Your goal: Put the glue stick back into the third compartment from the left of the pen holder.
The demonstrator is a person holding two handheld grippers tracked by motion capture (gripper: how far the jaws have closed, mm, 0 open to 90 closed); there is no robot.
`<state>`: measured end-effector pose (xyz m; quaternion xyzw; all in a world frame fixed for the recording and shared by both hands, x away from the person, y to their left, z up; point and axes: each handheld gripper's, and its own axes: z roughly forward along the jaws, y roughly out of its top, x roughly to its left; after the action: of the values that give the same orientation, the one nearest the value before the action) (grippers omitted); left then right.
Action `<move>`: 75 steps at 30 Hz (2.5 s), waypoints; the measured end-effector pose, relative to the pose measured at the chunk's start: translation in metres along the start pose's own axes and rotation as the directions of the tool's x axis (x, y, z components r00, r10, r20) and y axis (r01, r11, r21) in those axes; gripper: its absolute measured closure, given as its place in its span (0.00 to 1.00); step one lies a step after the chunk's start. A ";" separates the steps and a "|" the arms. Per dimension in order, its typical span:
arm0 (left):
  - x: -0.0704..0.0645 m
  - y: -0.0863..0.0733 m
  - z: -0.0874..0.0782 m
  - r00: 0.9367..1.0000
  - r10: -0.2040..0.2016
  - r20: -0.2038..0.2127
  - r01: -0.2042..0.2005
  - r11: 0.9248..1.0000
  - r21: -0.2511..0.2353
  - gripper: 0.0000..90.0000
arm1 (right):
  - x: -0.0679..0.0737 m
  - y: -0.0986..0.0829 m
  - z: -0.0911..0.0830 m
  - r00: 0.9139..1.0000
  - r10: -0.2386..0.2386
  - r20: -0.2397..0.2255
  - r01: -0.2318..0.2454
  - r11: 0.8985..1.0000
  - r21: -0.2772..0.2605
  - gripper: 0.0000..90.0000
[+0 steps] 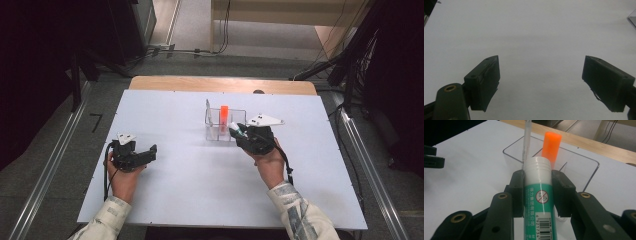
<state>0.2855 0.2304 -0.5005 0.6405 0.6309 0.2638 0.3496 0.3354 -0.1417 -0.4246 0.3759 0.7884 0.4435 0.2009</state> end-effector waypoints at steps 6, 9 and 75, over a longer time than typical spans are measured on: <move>0.000 0.000 0.000 1.000 0.000 0.003 0.000 1.000 -0.003 0.17 | -0.006 0.003 0.001 1.000 0.010 0.026 -0.010 1.000 -0.007 0.70; 0.000 0.000 0.000 1.000 -0.005 0.002 0.005 1.000 -0.007 0.17 | -0.009 0.005 0.001 0.999 0.015 0.039 -0.014 1.000 -0.009 0.70; 0.002 0.001 -0.001 1.000 -0.007 0.010 0.007 1.000 -0.006 0.17 | -0.030 0.056 0.059 0.984 0.114 0.140 -0.110 0.993 -0.033 0.70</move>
<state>0.2856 0.2323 -0.4997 0.6386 0.6305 0.2616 0.3554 0.4157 -0.1142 -0.4082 0.4476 0.7442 0.4361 0.2358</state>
